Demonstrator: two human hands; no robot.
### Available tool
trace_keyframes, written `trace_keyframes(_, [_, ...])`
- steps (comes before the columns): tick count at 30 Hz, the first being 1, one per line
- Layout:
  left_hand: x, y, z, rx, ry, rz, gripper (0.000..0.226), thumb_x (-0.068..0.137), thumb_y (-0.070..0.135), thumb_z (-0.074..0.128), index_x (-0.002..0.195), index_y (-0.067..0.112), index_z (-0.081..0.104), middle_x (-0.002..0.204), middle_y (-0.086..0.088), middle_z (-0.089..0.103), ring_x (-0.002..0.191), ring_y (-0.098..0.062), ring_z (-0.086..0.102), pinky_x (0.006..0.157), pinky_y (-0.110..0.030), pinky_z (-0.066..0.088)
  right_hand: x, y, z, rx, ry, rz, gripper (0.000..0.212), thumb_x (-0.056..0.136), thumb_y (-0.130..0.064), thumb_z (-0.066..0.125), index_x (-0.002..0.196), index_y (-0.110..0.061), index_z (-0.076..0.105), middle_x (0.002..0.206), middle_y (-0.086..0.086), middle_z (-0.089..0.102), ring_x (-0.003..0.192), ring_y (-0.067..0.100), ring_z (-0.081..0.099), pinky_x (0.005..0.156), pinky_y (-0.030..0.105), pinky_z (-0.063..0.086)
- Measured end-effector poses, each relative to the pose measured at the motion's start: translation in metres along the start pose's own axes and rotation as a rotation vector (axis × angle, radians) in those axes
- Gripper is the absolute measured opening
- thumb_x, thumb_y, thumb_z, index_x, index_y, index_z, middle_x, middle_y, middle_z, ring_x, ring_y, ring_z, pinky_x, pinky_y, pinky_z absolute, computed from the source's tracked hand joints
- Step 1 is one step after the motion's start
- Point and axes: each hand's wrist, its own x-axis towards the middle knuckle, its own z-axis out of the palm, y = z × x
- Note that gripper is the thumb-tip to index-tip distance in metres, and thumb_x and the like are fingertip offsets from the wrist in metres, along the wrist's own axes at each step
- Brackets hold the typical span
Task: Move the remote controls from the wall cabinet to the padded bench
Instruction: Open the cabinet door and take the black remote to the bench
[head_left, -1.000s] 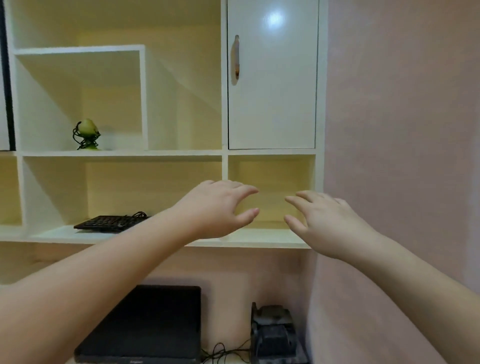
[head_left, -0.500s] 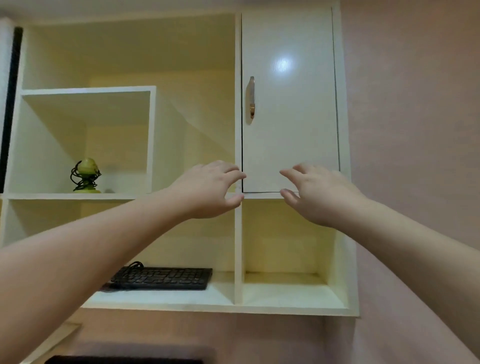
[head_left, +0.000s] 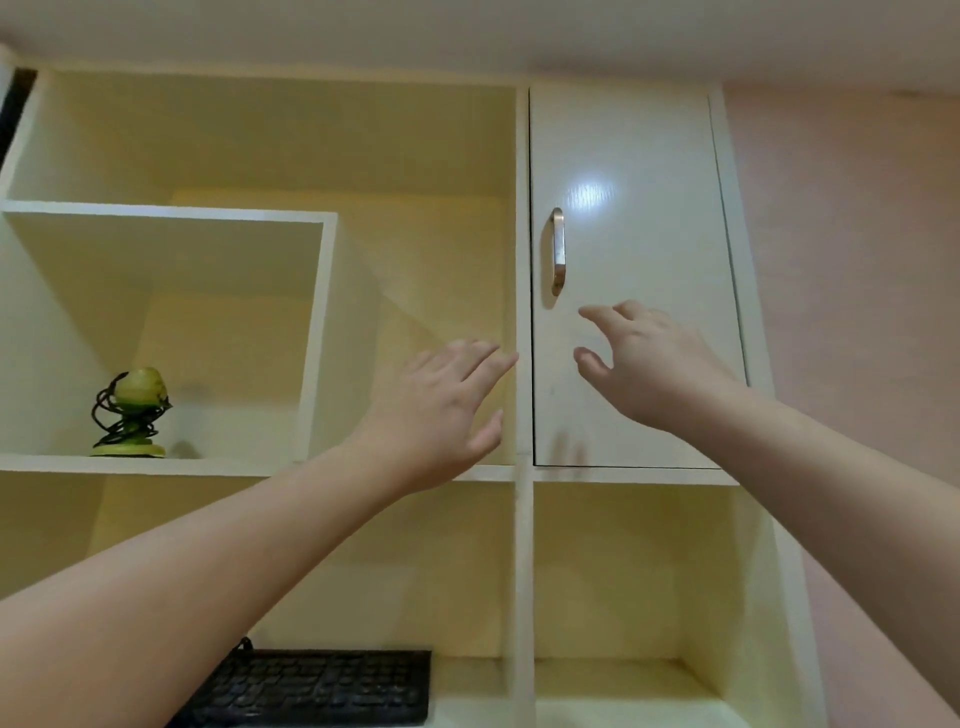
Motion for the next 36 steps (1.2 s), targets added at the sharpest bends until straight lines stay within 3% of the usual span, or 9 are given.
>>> trace_keyframes(7, [0.010,0.000,0.033,0.063,-0.029,0.027,0.063,0.094,0.047,0.019,0.153,0.027,0.005,0.161,0.004,0.009,0.148,-0.014,0.006,0.117,-0.033,0.009,0.037,0.009,0.012,-0.137,0.139,-0.048,0.050,0.096,-0.039,0.036,0.142,-0.020,0.033,0.138,0.006,0.045,0.125,0.027,0.041,0.100,0.039,0.030])
trace_keyframes(12, [0.022,0.002,0.044,0.078,-0.034,0.007,0.071,0.087,0.052,0.005,0.153,0.025,0.001,0.162,0.005,0.003,0.148,-0.012,0.001,0.117,-0.031,0.005,0.069,0.013,0.022,0.367,0.120,0.071,0.060,0.094,-0.031,0.043,0.148,-0.017,0.023,0.142,0.004,0.042,0.130,0.022,0.040,0.107,0.041,0.034])
trace_keyframes(17, [0.040,0.004,0.047,0.095,-0.055,-0.003,0.063,0.099,0.048,0.020,0.153,0.023,-0.001,0.162,0.006,-0.003,0.148,-0.011,-0.003,0.118,-0.031,0.001,0.089,0.012,0.029,0.850,0.129,0.121,0.060,0.093,-0.021,0.048,0.149,-0.019,0.024,0.139,-0.004,0.046,0.128,0.010,0.044,0.096,0.025,0.037])
trace_keyframes(20, [0.039,0.011,0.054,-0.016,-0.087,-0.073,0.064,0.099,0.047,0.024,0.153,0.024,0.002,0.162,0.007,-0.002,0.148,-0.010,-0.002,0.118,-0.032,0.004,0.097,0.013,0.028,0.970,0.073,0.117,0.062,0.092,-0.019,0.049,0.149,-0.020,0.024,0.138,-0.007,0.048,0.127,0.009,0.044,0.093,0.023,0.037])
trace_keyframes(25, [0.035,0.020,0.057,-0.096,-0.143,-0.136,0.065,0.098,0.046,0.028,0.153,0.022,0.002,0.162,0.007,-0.003,0.148,-0.011,-0.001,0.118,-0.032,0.007,0.108,0.013,0.026,1.126,-0.056,0.184,0.062,0.086,-0.008,0.043,0.146,-0.016,0.030,0.126,-0.005,0.055,0.110,0.020,0.053,0.098,0.035,0.042])
trace_keyframes(28, [0.035,0.024,0.050,-0.127,-0.122,-0.163,0.065,0.098,0.045,0.030,0.153,0.021,0.004,0.162,0.006,0.002,0.148,-0.011,0.001,0.117,-0.032,0.008,0.107,0.010,0.020,1.216,-0.093,0.202,0.036,0.079,-0.005,0.045,0.111,-0.011,0.060,0.094,0.003,0.058,0.085,0.024,0.048,0.074,0.032,0.038])
trace_keyframes(30, [0.033,0.028,0.044,-0.134,-0.094,-0.158,0.065,0.098,0.044,0.033,0.153,0.020,0.009,0.161,0.004,0.012,0.147,-0.013,0.010,0.115,-0.031,0.014,0.105,0.007,0.015,1.252,-0.075,0.230,0.020,0.079,-0.006,0.048,0.091,-0.012,0.063,0.085,0.008,0.052,0.077,0.023,0.043,0.065,0.030,0.033])
trace_keyframes(33, [0.029,0.035,0.036,-0.234,-0.032,-0.187,0.062,0.097,0.043,0.039,0.151,0.020,0.019,0.151,0.002,0.035,0.135,-0.017,0.034,0.106,-0.030,0.029,0.102,0.006,0.007,1.280,-0.051,0.272,0.015,0.083,-0.008,0.050,0.089,-0.012,0.064,0.076,0.007,0.057,0.066,0.021,0.049,0.053,0.025,0.034])
trace_keyframes(36, [0.027,0.048,0.036,-0.568,-0.091,-0.357,0.062,0.094,0.048,0.046,0.147,0.021,0.028,0.135,0.001,0.052,0.122,-0.017,0.051,0.098,-0.031,0.043,0.100,0.005,-0.002,1.309,-0.029,0.311,0.016,0.084,-0.011,0.055,0.096,-0.009,0.065,0.073,0.007,0.059,0.063,0.019,0.051,0.053,0.025,0.034])
